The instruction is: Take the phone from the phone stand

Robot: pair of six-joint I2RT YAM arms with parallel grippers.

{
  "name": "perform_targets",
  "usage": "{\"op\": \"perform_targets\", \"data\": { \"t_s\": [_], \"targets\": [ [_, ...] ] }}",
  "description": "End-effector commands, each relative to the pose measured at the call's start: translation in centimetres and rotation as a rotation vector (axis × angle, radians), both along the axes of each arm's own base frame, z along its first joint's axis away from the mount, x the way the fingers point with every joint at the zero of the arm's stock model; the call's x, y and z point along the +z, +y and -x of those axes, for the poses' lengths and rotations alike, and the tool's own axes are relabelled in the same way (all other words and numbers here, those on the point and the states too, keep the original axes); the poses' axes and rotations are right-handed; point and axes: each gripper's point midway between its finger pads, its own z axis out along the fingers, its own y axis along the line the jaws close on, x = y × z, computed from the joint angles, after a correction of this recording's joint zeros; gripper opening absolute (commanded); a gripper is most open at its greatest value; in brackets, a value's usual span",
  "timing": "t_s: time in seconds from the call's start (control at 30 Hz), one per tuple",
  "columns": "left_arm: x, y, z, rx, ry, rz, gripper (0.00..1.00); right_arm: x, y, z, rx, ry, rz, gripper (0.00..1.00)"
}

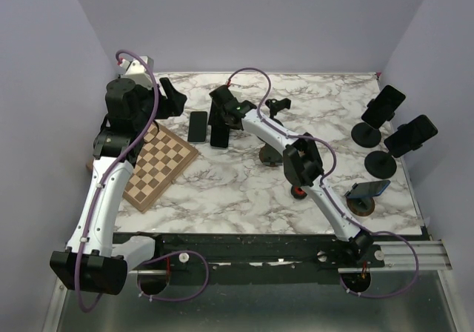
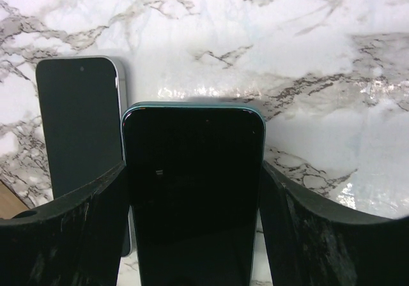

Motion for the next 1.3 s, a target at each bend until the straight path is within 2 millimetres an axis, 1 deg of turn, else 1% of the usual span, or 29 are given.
{"op": "perform_targets", "data": {
  "t_s": [0.0,0.17,0.3,0.43,0.6,0.77,0.93,1.03,1.13,1.27],
  "targets": [
    [0.6,-0.3,0.1,-0.023,-0.02,0.027,0.73,-3.5,0.2,-0.2,-0.032,0.029,0.015,0.12],
    [0.5,-0.3,0.0,-0.024,-0.017,0.026,0.73,-3.7,0.0,-0.7,-0.049,0.008,0.022,0.18],
    [0.4,-0.3,-0.1,-0.026,-0.014,0.026,0.73,-4.1,0.1,-0.6,-0.041,0.016,0.024,0.27],
    [0.3,-0.4,-0.1,-0.032,-0.009,0.032,0.73,-4.4,0.4,-0.6,-0.03,0.018,0.021,0.34],
    [0.4,-0.4,-0.1,-0.031,-0.013,0.032,0.73,-4.2,0.7,-0.9,-0.028,0.01,0.005,0.43],
    [0.3,-0.4,-0.1,-0.03,-0.012,0.03,0.73,-4.3,0.7,-1.2,-0.02,-0.004,0.016,0.56],
    [0.2,-0.5,-0.3,-0.034,-0.007,0.032,0.73,-4.4,0.8,-1.0,-0.002,-0.002,0.022,0.72],
    [0.1,-0.4,-0.3,-0.032,-0.006,0.03,0.73,-4.2,0.7,-1.1,0.003,-0.006,0.027,0.79],
    [0.1,-0.4,-0.3,-0.032,-0.006,0.029,0.73,-4.0,0.7,-1.0,0.012,-0.006,0.028,0.84],
    [-0.1,-0.3,-0.4,-0.029,-0.003,0.025,0.73,-3.7,0.9,-1.1,0.027,-0.011,0.03,0.88]
  ]
}}
